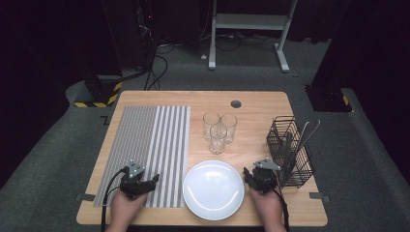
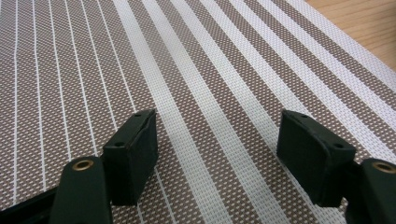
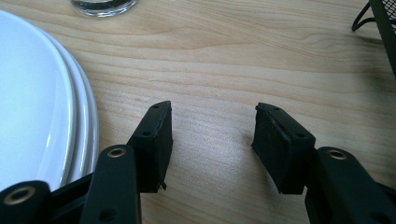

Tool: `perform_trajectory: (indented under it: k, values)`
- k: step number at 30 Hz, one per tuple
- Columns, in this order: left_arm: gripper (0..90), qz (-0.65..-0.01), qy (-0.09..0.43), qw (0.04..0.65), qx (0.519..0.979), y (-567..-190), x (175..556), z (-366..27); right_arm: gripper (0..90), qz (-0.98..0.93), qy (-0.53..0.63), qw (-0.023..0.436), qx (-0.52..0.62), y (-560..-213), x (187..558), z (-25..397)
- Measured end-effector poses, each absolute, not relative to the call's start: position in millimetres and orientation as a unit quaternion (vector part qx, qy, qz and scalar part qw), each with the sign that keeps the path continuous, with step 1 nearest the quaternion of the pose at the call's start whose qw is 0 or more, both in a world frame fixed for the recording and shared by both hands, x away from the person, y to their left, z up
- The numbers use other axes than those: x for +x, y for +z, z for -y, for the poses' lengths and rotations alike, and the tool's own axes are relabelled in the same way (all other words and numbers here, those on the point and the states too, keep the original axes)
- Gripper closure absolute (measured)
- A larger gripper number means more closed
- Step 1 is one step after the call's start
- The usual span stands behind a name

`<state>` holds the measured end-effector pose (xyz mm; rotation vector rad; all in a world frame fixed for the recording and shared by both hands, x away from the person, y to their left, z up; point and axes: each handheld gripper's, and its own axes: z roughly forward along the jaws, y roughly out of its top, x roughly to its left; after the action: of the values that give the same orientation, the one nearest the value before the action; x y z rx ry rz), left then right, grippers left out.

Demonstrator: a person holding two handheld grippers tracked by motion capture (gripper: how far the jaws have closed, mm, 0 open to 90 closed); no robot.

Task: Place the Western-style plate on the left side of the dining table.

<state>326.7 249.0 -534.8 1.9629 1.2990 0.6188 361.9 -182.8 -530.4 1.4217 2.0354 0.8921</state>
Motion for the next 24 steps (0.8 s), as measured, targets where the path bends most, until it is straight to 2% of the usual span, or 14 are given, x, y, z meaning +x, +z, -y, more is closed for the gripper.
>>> perform_trajectory:
  k: [9,13,24]
  values:
    - [29.9,-0.501,0.238,0.348,0.756,-534.9,326.8,-248.9,48.9,-0.751,0.323,0.259,0.514,-530.3,361.0,180.7]
    - [30.0,-0.501,0.237,0.350,0.756,-535.0,326.9,-248.9,49.0,-0.749,0.330,0.246,0.520,-530.4,362.1,183.0]
    - [30.8,-0.505,0.242,0.348,0.752,-535.0,327.5,-246.5,50.0,-0.754,0.331,0.244,0.512,-530.4,361.6,183.8]
